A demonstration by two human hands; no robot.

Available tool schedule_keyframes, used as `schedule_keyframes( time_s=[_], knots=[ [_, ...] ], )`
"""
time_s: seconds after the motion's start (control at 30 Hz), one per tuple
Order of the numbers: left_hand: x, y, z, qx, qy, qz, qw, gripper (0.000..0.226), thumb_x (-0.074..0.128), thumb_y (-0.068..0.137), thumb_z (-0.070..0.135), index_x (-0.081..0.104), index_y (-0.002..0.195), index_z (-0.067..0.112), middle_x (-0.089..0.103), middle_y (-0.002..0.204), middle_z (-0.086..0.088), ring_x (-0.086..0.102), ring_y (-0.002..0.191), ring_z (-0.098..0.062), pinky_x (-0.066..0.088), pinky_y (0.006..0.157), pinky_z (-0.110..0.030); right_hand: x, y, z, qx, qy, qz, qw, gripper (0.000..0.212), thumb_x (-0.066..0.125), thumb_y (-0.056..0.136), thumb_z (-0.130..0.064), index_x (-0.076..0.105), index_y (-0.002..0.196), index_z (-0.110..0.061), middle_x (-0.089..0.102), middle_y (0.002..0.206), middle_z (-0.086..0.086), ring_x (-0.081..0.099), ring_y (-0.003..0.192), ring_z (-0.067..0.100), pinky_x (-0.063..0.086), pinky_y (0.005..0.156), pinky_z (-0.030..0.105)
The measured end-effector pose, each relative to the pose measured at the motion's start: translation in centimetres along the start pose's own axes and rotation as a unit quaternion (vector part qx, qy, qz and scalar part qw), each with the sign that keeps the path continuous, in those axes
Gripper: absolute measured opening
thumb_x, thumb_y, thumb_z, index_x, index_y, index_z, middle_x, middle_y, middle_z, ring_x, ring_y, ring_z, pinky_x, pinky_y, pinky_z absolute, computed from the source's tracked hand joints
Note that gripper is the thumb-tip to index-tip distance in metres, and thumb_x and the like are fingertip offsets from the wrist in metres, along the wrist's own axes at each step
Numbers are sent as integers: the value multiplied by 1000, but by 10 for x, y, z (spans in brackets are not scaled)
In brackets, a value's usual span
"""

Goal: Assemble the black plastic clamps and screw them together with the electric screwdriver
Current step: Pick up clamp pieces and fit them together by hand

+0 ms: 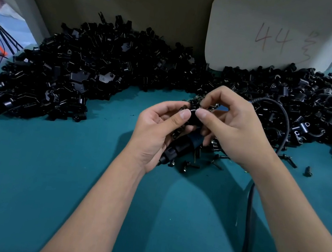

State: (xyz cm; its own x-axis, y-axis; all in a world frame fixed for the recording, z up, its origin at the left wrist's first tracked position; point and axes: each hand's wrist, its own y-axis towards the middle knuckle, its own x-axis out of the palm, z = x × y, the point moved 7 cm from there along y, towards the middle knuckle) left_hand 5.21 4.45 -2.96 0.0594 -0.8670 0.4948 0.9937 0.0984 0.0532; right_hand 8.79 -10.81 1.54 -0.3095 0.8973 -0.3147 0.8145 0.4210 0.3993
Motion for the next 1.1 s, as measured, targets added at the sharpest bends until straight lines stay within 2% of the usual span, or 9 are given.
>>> schedule_keyframes(
  time_s=[0.07,0.2,0.33,0.5,0.6,0.77,0.83,0.93,1.1],
  knots=[
    [1,0,0,11,-1,-5,1000,27,78,77,13,76,104,8,73,102,-12,72,82,-19,58,76,-24,-3,0,3,12,39,16,999,12,70,99,-15,58,99,-11,62,79,-6,64,59,23,56,51,32],
    [0,0,3,45,26,-9,999,24,84,74,13,80,98,15,76,97,-4,71,88,-20,59,81,-28,-7,1,-1,9,85,31,996,13,69,98,-14,58,99,-7,60,84,3,62,61,23,55,51,32],
    [0,1,2,44,46,3,998,26,85,72,9,83,95,21,78,103,-9,73,93,-26,60,90,-37,-3,1,-5,-3,17,-2,1000,11,72,98,-14,62,98,-11,63,86,6,65,61,25,56,48,36],
    [-1,2,2,49,41,1,998,27,84,74,6,83,96,20,79,103,-13,75,93,-25,60,85,-32,-5,1,-8,-9,-6,-8,1000,9,73,97,-10,64,96,-11,63,78,-6,66,61,23,56,48,33],
    [-1,2,0,44,42,4,998,26,84,74,5,83,96,19,79,103,-13,75,91,-25,60,83,-32,-6,2,-12,-22,-5,-5,1000,8,75,94,-7,67,95,-9,65,81,-6,66,64,26,56,48,36],
    [-3,3,0,48,45,8,998,26,85,74,7,82,95,20,78,102,-11,73,92,-29,60,91,-40,-6,1,-7,-2,58,6,998,1,71,97,-3,72,97,-2,69,82,15,67,63,25,57,50,33],
    [-3,3,0,47,45,11,998,27,84,75,5,80,99,16,77,104,-16,72,94,-34,59,94,-46,-6,2,-5,3,56,16,998,3,71,98,-5,73,98,-3,71,87,18,67,64,23,57,50,32],
    [-2,2,-1,43,37,14,998,33,86,75,5,77,107,7,73,111,-28,69,99,-43,54,101,-58,-3,1,-4,2,37,17,999,3,73,97,-9,74,99,-10,73,89,8,68,63,22,55,45,33],
    [-2,1,-1,31,53,18,998,41,84,71,8,73,110,-1,76,103,-21,72,93,-33,61,92,-44,-3,0,-5,12,-34,20,999,8,76,96,-22,71,90,-24,71,83,-10,67,54,18,48,43,26]
  ],
)
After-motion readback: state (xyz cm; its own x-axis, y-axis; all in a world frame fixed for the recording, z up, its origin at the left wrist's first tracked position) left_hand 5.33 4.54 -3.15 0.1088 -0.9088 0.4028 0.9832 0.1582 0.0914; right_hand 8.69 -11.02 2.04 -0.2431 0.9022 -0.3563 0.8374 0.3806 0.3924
